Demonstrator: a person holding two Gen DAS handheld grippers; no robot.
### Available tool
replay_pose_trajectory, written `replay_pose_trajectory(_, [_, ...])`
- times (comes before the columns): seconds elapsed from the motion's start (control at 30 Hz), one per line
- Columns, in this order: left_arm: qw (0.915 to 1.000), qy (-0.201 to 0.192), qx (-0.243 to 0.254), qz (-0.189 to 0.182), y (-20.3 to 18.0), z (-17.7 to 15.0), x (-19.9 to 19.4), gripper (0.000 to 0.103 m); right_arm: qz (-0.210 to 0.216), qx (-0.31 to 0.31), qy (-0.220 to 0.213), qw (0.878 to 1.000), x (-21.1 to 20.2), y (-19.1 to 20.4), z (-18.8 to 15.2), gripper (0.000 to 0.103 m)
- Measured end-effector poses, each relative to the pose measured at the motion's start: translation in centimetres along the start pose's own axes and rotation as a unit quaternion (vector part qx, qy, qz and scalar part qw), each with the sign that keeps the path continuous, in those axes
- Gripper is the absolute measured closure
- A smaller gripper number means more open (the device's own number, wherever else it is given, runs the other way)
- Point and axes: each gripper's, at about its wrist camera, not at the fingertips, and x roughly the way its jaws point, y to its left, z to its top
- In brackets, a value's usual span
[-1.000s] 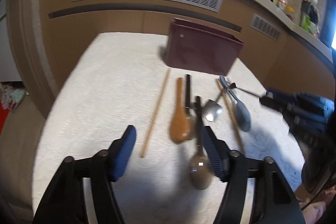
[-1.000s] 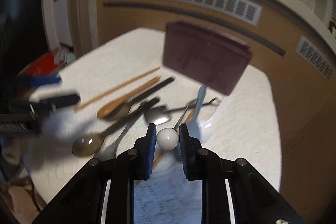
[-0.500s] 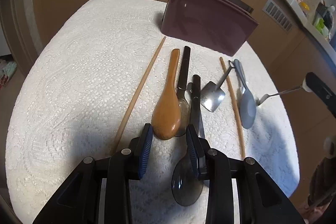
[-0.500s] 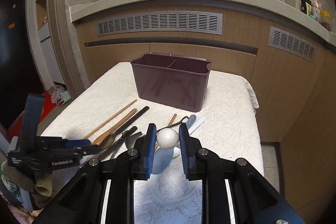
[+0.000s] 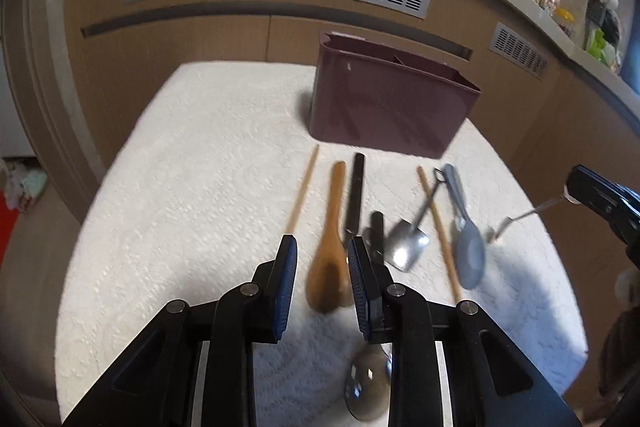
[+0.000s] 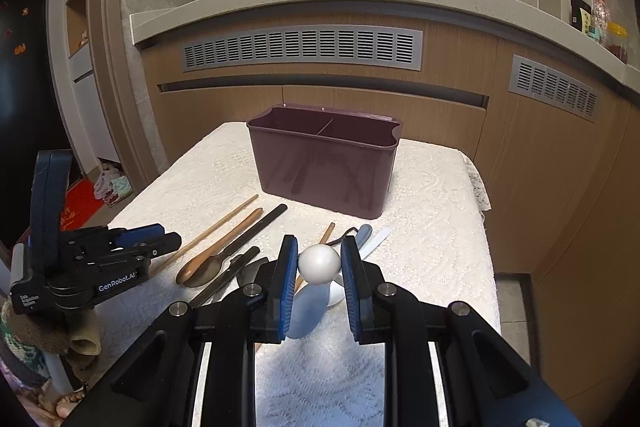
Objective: Organize utensils
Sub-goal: 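Grasp the smoky spoon's black handle with the left gripper while the right holds the white spoon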
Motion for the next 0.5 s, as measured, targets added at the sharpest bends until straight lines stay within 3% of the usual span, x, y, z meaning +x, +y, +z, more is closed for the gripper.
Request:
replay_pose_trajectory(0.07, [0.9998, 0.017, 0.012, -0.003, -0.5, -0.7, -0.1, 0.069, 0.000, 0.001, -0.003, 1.000, -0.3, -0.1, 0.1, 0.083])
replay_pose_trajectory(0.13, [0.9995, 0.029, 0.006, -0.011, -0.5, -1.4, 0.1, 0.051, 0.003, 0.004, 0.000, 1.000, -0.4, -0.2, 0.2, 0.083])
replay_pose_trajectory(0.17, [0.9994, 0.031, 0.002, -0.012, -0.6, -1.6, 0.2, 0.049, 0.005, 0.005, 0.001, 1.000, -0.4, -0.3, 0.2, 0.083])
replay_pose_trajectory(0.33, [0.9986, 0.041, -0.034, -0.003, -0.1, -1.7, 1.9, 0.048, 0.020, 0.014, 0.006, 1.000, -0.7, -0.5, 0.1, 0.083])
replay_pose_trajectory(0.5, [0.9978, 0.056, -0.034, 0.004, -0.2, -1.7, 3.3, 0.049, 0.019, 0.014, 0.005, 1.000, -0.8, -0.4, -0.1, 0.083])
